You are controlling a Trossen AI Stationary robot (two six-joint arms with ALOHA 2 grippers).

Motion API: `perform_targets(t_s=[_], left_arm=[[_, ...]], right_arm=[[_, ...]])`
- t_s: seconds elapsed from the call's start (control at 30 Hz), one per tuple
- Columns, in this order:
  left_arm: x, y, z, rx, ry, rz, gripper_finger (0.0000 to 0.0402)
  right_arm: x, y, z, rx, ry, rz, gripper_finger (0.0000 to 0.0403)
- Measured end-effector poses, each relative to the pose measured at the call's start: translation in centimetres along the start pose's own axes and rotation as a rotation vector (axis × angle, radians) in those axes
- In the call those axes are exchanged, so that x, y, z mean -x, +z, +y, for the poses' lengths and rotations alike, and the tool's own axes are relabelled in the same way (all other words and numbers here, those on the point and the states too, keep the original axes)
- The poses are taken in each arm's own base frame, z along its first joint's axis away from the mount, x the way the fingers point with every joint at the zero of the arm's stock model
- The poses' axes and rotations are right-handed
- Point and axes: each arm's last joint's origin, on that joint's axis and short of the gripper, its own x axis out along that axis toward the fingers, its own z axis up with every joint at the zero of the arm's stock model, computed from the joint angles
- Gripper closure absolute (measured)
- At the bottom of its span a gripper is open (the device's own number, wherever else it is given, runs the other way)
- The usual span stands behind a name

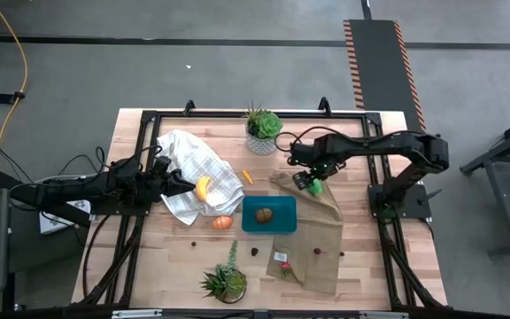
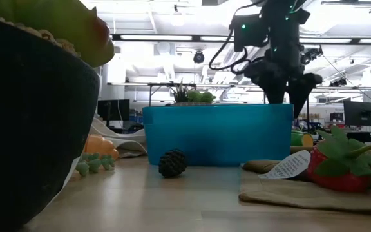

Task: Pick and placing Produce into tupperware
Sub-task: Put the green corn into the blue bin

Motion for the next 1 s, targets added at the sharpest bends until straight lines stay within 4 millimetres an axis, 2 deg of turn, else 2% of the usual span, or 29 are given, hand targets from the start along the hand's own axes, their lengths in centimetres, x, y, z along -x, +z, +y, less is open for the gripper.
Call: perform_targets(t_s=[0.17,0.4,0.6,1.0], left_arm=[[0.0,0.0,0.0,0.000,0.000,0.000,0.0314],[0.0,0.0,0.0,0.008,0.000,0.000,0.0314],[0.0,0.0,0.0,0.008,0.000,0.000,0.0314],[0.0,0.0,0.0,0.008,0.000,0.000,0.0314]], right_arm=[[-1.1,0.1,0.0,0.005,-0.008,-0.013,0.0139],[-3.5,-0.9,-0.9,-0.050,-0.012,0.040,0.0139],[-3.7,-0.6,-0.6,-0.056,0.034,0.006,0.0139],[-4.0,0.3,-1.3,-0.078,0.038,0.018,0.0139]])
